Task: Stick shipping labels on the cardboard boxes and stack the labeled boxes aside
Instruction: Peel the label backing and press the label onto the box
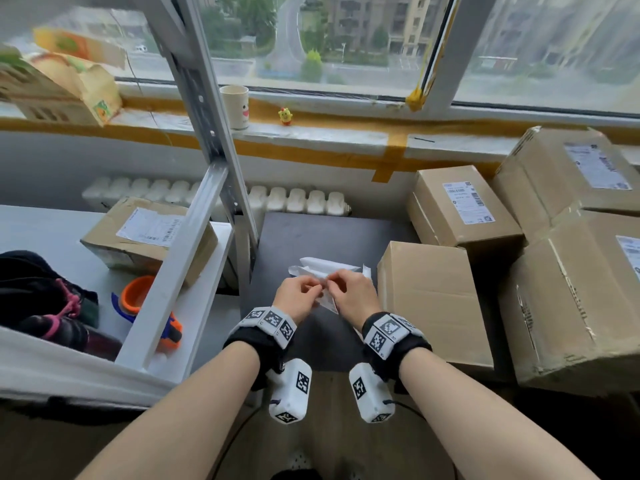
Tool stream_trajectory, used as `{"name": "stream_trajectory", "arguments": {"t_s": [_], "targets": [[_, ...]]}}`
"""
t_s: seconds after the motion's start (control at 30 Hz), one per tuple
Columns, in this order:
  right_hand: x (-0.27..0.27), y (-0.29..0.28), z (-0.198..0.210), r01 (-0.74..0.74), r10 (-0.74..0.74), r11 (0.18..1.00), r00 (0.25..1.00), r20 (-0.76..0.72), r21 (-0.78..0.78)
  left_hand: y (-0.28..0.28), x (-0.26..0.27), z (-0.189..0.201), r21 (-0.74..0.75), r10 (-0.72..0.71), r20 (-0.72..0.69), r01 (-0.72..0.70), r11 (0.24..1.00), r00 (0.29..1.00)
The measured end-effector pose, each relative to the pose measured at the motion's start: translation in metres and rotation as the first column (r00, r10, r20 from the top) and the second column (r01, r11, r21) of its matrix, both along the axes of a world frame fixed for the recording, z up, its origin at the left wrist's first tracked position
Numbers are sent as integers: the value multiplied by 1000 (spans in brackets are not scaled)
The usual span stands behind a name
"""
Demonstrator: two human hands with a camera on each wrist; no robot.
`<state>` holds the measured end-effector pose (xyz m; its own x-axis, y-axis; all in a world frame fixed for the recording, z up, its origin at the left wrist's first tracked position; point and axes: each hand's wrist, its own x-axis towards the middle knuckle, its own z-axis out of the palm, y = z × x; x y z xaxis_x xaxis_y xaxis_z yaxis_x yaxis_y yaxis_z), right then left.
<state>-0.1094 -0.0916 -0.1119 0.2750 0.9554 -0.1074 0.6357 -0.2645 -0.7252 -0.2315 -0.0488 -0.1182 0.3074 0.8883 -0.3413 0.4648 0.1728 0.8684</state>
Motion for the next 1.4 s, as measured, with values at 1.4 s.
{"name": "stream_trajectory", "arguments": {"t_s": [1.4], "targets": [[42, 34, 67, 263, -139, 956, 793, -593, 128, 36, 50, 77, 257, -21, 132, -13, 966, 991]]}}
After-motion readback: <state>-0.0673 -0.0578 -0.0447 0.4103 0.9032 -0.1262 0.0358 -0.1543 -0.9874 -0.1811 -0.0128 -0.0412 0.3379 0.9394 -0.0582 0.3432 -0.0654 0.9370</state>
